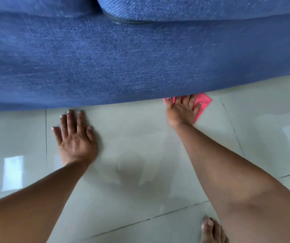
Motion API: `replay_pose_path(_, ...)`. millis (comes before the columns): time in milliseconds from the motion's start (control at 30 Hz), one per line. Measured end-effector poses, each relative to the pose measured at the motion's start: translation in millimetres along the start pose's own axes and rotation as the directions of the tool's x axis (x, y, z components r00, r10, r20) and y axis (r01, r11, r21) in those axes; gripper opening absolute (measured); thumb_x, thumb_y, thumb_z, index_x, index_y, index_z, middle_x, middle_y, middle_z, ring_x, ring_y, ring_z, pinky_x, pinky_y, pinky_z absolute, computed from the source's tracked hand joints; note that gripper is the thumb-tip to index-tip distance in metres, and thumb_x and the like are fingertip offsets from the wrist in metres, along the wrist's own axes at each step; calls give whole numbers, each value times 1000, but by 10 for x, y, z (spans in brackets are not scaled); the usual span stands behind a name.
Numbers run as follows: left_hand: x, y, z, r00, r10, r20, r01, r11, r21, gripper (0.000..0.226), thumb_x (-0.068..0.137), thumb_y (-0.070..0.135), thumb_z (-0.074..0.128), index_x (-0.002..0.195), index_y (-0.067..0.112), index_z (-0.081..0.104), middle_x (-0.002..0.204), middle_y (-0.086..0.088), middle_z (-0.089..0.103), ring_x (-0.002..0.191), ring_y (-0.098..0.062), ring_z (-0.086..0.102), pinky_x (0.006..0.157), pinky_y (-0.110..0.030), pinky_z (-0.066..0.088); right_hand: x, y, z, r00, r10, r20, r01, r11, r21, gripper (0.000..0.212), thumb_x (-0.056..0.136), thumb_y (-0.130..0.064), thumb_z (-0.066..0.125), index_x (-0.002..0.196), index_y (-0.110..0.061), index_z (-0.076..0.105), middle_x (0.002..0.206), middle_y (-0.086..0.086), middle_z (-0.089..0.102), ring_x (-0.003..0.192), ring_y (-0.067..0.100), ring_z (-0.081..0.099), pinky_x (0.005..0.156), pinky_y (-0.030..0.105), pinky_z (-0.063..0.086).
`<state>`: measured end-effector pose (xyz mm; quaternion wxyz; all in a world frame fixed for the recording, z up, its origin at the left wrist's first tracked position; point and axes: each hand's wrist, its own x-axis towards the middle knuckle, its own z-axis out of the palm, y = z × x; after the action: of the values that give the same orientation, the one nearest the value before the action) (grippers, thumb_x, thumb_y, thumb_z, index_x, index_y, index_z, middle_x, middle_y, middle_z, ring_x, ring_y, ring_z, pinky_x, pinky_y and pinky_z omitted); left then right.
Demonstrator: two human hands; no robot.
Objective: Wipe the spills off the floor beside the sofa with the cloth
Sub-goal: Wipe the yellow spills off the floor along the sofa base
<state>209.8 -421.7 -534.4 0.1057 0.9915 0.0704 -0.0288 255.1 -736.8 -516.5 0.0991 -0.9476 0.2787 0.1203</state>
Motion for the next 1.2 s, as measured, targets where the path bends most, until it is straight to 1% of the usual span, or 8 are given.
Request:
replay_pose_path(167, -12, -15, -24, 1000, -5, -7, 4, 1000, -26, 63, 93, 41, 21, 154, 24, 23, 163, -8, 15, 150, -27, 7, 120, -48, -1, -659, -898, 295, 928, -369, 47, 371, 926, -62, 65, 96, -60, 21, 154, -32, 21, 165, 3, 15, 152, 27, 5, 120, 55, -2)
replay_pose_path(367, -34, -6, -43, 1000, 8, 8, -8, 999, -40, 61, 96, 39, 22, 155, 26, 17, 164, -6, 10, 151, -25, 2, 120, -48, -4, -1215, 185, 328, 573, -793, 205, 819, 544, -183, 61, 97, -59, 26, 153, -35, 25, 165, 2, 15, 152, 24, 13, 120, 53, 15)
replay_pose_path(433, -34, -22, -38, 1000, 9, 15, -9, 999, -44, 60, 97, 39, 23, 155, 26, 16, 164, -6, 8, 151, -25, 1, 120, -48, -5, -1005, 674, 191, 631, -752, 190, 772, 586, -247, 63, 98, -61, 16, 153, -32, 25, 164, 2, 15, 152, 24, 14, 119, 54, 19)
replay_pose_path(567, -34, -13, -22, 1000, 7, 16, -7, 1000, -27, 60, 98, 37, 24, 155, 25, 14, 164, -6, 6, 151, -25, 0, 120, -49, -5, -496, 611, 69, 955, -293, 37, 295, 934, -201, 70, 93, -62, 5, 156, -32, 9, 166, 2, 0, 153, 20, -3, 122, 48, 0)
replay_pose_path(667, -24, -13, -14, 1000, 2, 14, -1, 1000, -13, 60, 98, 36, 25, 155, 24, 13, 164, -6, 5, 151, -25, -1, 120, -49, -5, -295, -162, 99, 997, -76, 11, 76, 994, -78, 68, 98, -58, 15, 157, -24, 11, 166, 9, 4, 152, 27, -4, 120, 57, -1)
replay_pose_path(800, -18, -22, -21, 1000, 1, 21, -1, 1000, -1, 60, 98, 37, 25, 155, 25, 13, 164, -5, 6, 151, -25, 0, 120, -49, -3, -588, -1048, 289, 972, -227, 59, 231, 970, -75, 69, 97, -60, 19, 155, -22, 22, 164, 10, 17, 151, 31, 8, 118, 57, -2)
replay_pose_path(1067, -1, -494, -320, 1000, -9, 17, 9, 1000, -10, 62, 92, 38, 28, 152, 26, 27, 159, -10, 26, 146, -29, 23, 118, -44, 14, -1229, -38, 361, 470, -857, 212, 878, 429, -213, 62, 97, -58, 27, 154, -34, 21, 164, 3, 15, 151, 25, 18, 120, 53, 15)
replay_pose_path(1200, -162, -948, -301, 981, -190, 31, 189, 981, 30, 63, 95, 47, 14, 156, 29, 10, 164, -2, 3, 151, -22, -2, 121, -45, -1, -807, 109, 239, 873, -487, 36, 483, 849, -217, 66, 95, -61, 11, 155, -34, 17, 165, 1, 11, 152, 22, 12, 121, 50, 11)
